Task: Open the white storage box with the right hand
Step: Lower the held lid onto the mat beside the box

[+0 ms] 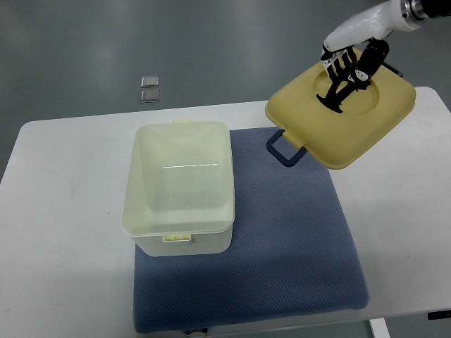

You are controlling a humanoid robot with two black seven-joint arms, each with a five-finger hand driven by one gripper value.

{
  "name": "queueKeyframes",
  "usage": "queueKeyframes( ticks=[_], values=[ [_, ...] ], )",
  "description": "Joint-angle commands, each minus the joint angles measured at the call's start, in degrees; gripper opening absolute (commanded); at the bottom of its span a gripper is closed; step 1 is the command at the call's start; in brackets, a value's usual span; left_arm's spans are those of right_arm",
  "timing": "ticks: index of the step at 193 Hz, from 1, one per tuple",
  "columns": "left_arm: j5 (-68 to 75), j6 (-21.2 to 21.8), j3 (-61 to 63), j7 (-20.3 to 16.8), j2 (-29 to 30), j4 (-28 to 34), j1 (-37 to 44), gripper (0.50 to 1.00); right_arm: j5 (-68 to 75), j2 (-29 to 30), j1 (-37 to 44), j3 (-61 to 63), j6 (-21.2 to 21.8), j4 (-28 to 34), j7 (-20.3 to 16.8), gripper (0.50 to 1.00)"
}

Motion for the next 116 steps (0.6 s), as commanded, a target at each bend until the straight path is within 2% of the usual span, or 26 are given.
queueKeyframes(
  ticks=[1,36,63,116],
  values=[
    [0.0,0.0,0.0,0.0,0.0,0.0,0.0,1.0,-1.1,0.5,-2.6,-0.3,-1.0,-0.4,0.0,0.5],
    [0.0,0.0,0.0,0.0,0.0,0.1,0.0,1.0,-1.1,0.8,-6.5,-0.2,-3.8,-0.5,0.0,0.5],
    [0.0,0.0,0.0,0.0,0.0,0.0,0.0,1.0,-1.1,5.0,-9.7,-0.2,-6.6,-1.8,0.0,0.5],
    [0.0,0.1,-0.1,0.0,0.0,0.1,0.0,1.0,-1.1,9.0,-13.4,0.3,-9.5,-5.3,0.0,0.5]
  ],
)
